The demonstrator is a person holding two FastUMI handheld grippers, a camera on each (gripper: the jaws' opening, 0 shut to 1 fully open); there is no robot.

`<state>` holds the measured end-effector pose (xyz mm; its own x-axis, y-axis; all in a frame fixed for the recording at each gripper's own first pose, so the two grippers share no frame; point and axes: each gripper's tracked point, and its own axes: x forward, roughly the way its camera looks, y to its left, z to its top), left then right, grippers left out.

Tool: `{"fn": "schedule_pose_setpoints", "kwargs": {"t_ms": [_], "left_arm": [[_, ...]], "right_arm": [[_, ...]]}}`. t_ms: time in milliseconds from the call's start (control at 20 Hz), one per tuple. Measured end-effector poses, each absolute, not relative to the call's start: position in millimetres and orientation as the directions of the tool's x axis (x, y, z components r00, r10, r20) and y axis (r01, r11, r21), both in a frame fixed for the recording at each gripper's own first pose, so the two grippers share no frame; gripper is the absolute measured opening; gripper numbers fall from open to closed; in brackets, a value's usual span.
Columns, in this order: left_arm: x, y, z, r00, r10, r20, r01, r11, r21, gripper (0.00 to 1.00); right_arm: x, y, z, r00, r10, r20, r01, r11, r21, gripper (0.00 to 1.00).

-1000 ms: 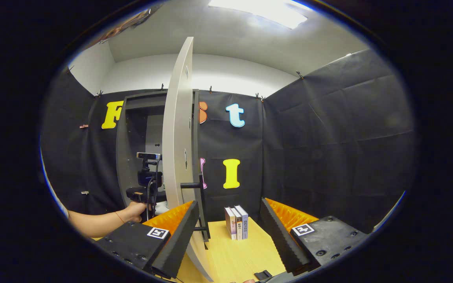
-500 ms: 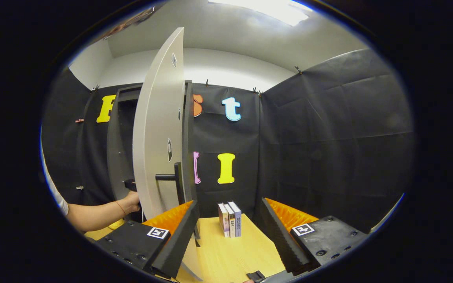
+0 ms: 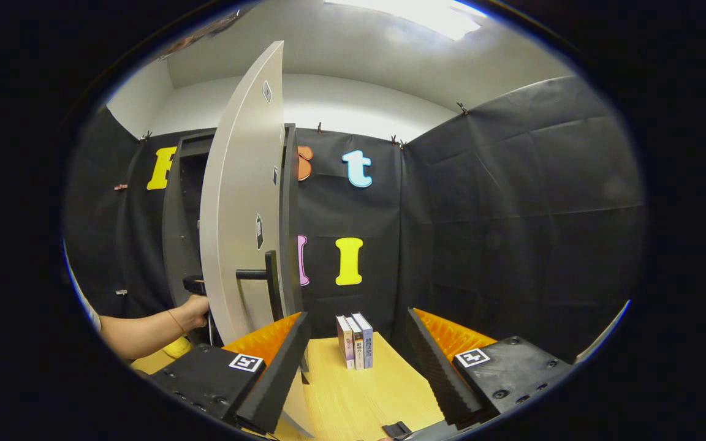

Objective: Open the cabinet door with the right hand, grasp the bottle in the cabinet with the left hand and place it on the coaster, then close the cabinet door with the right hand.

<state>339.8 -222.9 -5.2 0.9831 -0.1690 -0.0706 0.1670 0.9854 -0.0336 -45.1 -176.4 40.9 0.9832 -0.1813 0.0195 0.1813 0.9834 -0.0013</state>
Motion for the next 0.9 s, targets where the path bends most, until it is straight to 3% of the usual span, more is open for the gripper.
{"fn": "schedule_pose_setpoints", "kwargs": {"t_ms": [500,900], "left_arm": [[231.3,-165.3,29.1,0.984,-0.181,-0.002,0.181,0.983,-0.036,0.71],[141.9,-109.8,17.9,0.988,-0.147,0.037,0.148,0.989,-0.016,0.71]], "right_arm": [[-55.8,-169.7,43.5,0.987,-0.159,0.025,0.159,0.987,0.023,0.98],[-65.1,-137.8,46.3,0.991,-0.124,0.042,0.124,0.992,-0.01,0.98]]}}
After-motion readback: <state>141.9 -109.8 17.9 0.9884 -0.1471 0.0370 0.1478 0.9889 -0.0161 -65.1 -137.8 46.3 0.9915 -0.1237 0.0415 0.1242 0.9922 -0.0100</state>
